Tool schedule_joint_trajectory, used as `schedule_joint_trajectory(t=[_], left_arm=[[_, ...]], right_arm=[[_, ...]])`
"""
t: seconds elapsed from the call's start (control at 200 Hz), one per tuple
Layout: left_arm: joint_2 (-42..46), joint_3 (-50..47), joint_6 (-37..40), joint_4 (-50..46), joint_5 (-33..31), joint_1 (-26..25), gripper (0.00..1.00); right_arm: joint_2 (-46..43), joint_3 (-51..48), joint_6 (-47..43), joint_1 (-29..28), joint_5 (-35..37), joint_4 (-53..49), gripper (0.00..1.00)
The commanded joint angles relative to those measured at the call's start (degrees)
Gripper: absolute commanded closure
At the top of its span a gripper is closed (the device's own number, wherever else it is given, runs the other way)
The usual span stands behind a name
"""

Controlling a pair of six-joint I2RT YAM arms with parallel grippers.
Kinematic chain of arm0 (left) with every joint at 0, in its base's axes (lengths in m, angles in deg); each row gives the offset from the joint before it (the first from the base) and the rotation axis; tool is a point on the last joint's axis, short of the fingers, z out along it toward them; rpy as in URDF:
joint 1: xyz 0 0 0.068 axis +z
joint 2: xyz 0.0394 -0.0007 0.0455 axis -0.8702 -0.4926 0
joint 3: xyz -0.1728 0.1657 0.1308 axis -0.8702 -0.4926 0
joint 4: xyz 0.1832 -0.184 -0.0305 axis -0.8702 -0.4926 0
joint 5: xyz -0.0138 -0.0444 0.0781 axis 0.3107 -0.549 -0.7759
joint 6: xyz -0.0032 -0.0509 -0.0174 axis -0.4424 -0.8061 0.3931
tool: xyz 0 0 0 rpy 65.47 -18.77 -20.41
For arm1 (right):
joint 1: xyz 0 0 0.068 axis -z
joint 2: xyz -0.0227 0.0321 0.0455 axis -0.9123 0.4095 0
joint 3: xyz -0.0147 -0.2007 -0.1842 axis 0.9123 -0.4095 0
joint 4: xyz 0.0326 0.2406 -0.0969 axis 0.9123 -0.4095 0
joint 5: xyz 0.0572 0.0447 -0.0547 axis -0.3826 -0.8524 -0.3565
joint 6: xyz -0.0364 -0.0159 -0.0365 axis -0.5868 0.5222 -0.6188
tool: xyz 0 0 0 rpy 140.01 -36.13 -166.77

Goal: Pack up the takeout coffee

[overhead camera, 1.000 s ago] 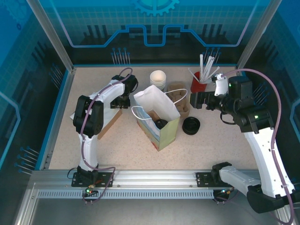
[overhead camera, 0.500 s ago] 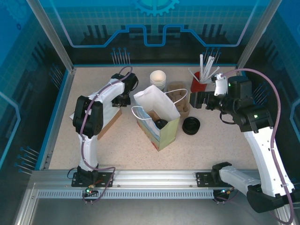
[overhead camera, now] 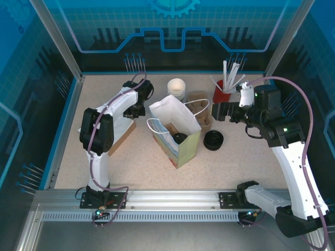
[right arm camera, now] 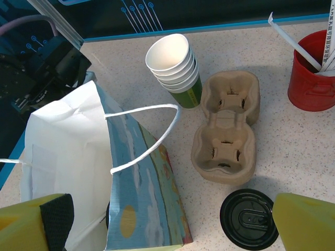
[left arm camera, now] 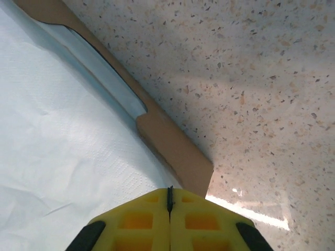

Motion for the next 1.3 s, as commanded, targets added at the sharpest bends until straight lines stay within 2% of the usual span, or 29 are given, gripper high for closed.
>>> schedule_joint_trajectory(t=[0.0, 0.165, 0.345, 0.52, 0.665, 0.815, 0.991, 1.296], left_arm=[[6.1, 0.8, 1.4, -2.2, -1.6, 0.0, 0.99], [13.6, 0.3, 3.3, -2.2, -1.1, 1.4, 1.0], [24.4, -0.3, 9.3, 0.9, 1.9, 3.4, 1.0], [34.3, 0.7, 16.1, 8.3, 11.4, 4.3, 1.0], [38.1, 4.5, 17.0, 13.9, 18.7, 4.4, 1.0], [37.3, 11.8, 14.4, 17.1, 26.4, 4.4, 1.0], [34.1, 20.1, 8.5, 20.0, 32.8, 4.1, 1.0], [29.3, 27.9, 3.3, 20.9, 37.6, 1.0, 1.0]], right_arm=[[-0.3, -0.1, 0.3, 1.1, -0.4, 0.8, 0.0], [-0.6, -0.8, -0.6, 1.4, -2.8, 2.9, 0.0], [-1.7, -3.2, -2.6, 1.5, -7.2, 9.5, 0.0], [-0.8, -2.4, -6.4, 1.3, -13.0, 15.2, 0.0], [2.2, 2.1, -8.6, -0.2, -15.5, 16.8, 0.0], [6.9, 10.4, -11.9, -5.3, -14.2, 17.3, 0.0], [15.8, 24.8, -17.5, -15.9, -4.9, 13.2, 0.0], [29.3, 41.4, -17.3, -27.4, 1.7, 12.1, 0.0]])
